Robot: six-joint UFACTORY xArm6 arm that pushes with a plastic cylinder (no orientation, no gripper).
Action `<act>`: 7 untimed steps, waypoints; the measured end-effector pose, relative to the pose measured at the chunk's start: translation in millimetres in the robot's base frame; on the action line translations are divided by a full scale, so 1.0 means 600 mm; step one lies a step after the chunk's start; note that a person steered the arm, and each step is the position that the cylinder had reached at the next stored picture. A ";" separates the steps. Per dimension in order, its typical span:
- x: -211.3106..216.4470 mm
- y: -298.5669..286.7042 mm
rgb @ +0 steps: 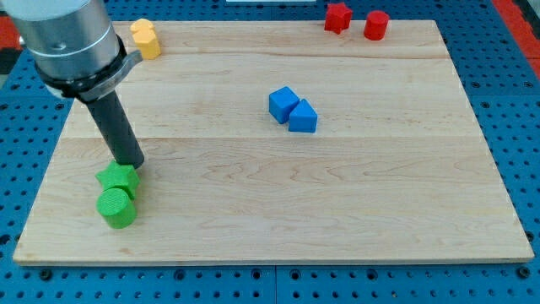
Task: Slide the yellow heart a bit left and down
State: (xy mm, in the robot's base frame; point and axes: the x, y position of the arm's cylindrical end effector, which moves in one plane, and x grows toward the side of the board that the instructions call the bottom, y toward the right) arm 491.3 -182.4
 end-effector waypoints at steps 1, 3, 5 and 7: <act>-0.063 0.002; -0.299 0.061; -0.483 0.070; -0.498 -0.102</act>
State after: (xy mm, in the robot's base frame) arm 192.5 -243.5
